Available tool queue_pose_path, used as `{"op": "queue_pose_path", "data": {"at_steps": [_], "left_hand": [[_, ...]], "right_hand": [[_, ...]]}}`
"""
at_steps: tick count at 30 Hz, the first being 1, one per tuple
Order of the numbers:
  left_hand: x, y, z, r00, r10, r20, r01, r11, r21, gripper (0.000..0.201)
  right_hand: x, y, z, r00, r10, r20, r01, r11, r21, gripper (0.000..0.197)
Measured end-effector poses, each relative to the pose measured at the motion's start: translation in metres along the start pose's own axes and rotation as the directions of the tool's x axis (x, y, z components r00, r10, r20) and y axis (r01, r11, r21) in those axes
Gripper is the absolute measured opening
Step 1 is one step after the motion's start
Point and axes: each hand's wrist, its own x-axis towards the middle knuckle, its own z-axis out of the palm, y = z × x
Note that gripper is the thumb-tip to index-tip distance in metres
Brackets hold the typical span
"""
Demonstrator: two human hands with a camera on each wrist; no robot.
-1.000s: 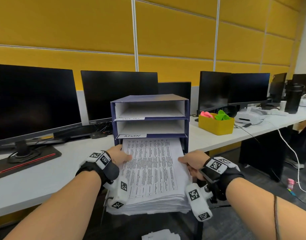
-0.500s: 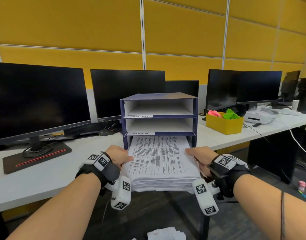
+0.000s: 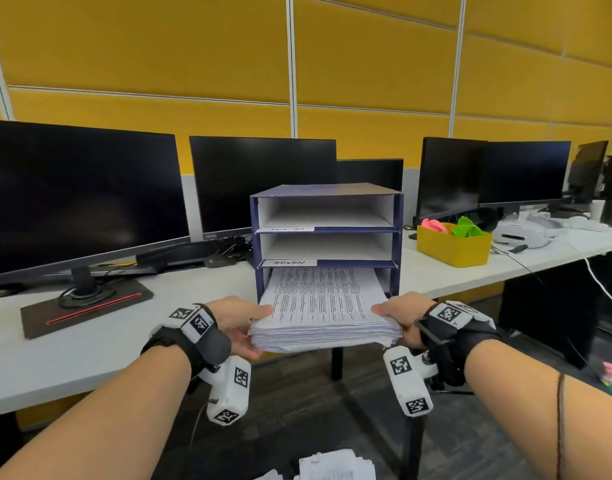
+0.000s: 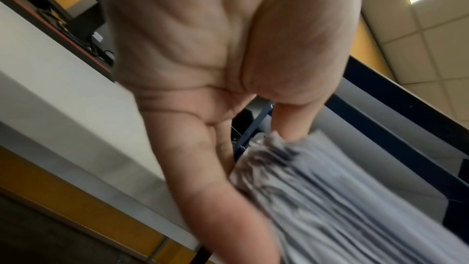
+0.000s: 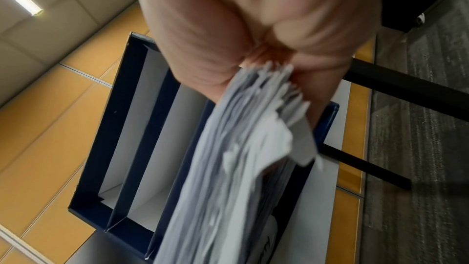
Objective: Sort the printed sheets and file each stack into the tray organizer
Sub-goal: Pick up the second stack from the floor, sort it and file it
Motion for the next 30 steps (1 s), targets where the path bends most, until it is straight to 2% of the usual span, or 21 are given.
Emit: {"op": "queue_pose_path", "data": {"at_steps": [2, 5, 9, 11, 14, 16, 20, 23, 26, 29, 30], "left_hand": [[-0.002, -0.006, -0.006, 1.0, 0.003, 0.02, -0.002, 1.0, -0.021, 0.034], [0.003, -0.008, -0.009, 0.996, 0.056, -0.063, -0.061, 0.995, -0.076, 0.034], [0.009, -0.004, 0.001, 0.984, 0.079, -0.157, -0.103, 0.983, -0.15, 0.031], [0.014, -0.001, 0.007, 0.973, 0.086, -0.216, -0.126, 0.975, -0.181, 0.029], [0.018, 0.005, 0.016, 0.948, 0.083, -0.306, -0.157, 0.961, -0.227, 0.018], [0.022, 0.011, 0.02, 0.928, 0.082, -0.364, -0.18, 0.953, -0.243, 0.022], [0.027, 0.02, 0.021, 0.894, 0.175, -0.412, -0.285, 0.932, -0.223, 0.016], [0.025, 0.02, 0.021, 0.885, 0.219, -0.411, -0.339, 0.908, -0.246, 0.02], [0.02, 0.016, 0.021, 0.894, 0.207, -0.397, -0.338, 0.893, -0.297, 0.014], [0.018, 0.008, 0.022, 0.853, 0.229, -0.47, -0.325, 0.936, -0.133, 0.014], [0.016, 0.007, 0.022, 0.833, 0.25, -0.494, -0.31, 0.95, -0.043, 0.01]], "right_hand": [[0.001, -0.003, 0.004, 0.999, -0.016, -0.048, 0.016, 1.0, -0.01, 0.011], [-0.003, -0.005, 0.01, 0.991, -0.015, -0.135, 0.006, 0.998, -0.067, 0.035], [-0.022, -0.006, 0.008, 0.986, 0.163, 0.041, -0.165, 0.985, 0.047, 0.032], [-0.029, -0.005, 0.0, 0.982, 0.181, 0.056, -0.183, 0.982, 0.045, 0.031], [-0.029, -0.008, -0.003, 0.996, 0.079, -0.04, -0.072, 0.985, 0.154, 0.036], [-0.025, -0.01, 0.0, 0.991, 0.02, -0.133, 0.014, 0.967, 0.256, 0.038], [-0.012, -0.012, 0.012, 0.981, -0.096, -0.17, 0.147, 0.937, 0.316, 0.046], [-0.001, -0.012, 0.016, 0.974, -0.112, -0.196, 0.175, 0.923, 0.342, 0.047], [0.0, -0.011, 0.019, 0.971, -0.135, -0.195, 0.195, 0.922, 0.334, 0.045], [-0.009, -0.007, 0.017, 0.976, -0.111, -0.189, 0.165, 0.94, 0.3, 0.045], [-0.011, -0.006, 0.016, 0.978, -0.089, -0.19, 0.139, 0.955, 0.264, 0.054]]}}
